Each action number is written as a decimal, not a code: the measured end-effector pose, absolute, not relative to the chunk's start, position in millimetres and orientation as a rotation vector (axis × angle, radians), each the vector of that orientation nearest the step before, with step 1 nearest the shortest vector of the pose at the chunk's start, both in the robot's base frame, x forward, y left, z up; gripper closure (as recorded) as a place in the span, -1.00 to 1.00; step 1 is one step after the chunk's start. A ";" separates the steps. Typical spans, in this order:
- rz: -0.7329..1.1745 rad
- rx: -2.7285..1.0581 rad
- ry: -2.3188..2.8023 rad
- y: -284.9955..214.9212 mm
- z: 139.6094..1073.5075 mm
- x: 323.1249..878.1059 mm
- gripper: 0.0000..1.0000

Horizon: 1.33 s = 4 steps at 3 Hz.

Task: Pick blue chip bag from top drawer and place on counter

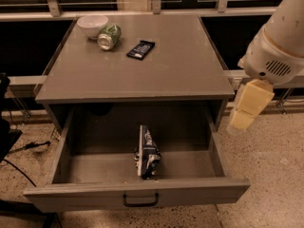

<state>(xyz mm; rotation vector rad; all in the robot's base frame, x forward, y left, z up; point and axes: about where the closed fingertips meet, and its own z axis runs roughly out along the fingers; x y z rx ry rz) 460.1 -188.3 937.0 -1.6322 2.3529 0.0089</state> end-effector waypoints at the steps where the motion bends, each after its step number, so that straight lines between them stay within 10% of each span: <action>1: 0.087 -1.532 2.420 -174.0 915.1 462.4 -1.00; 4: 0.138 -1.317 2.594 -161.6 892.8 451.2 -1.00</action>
Offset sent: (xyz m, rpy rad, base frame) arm -0.0309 0.0369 -0.0429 0.1132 0.1602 -0.4179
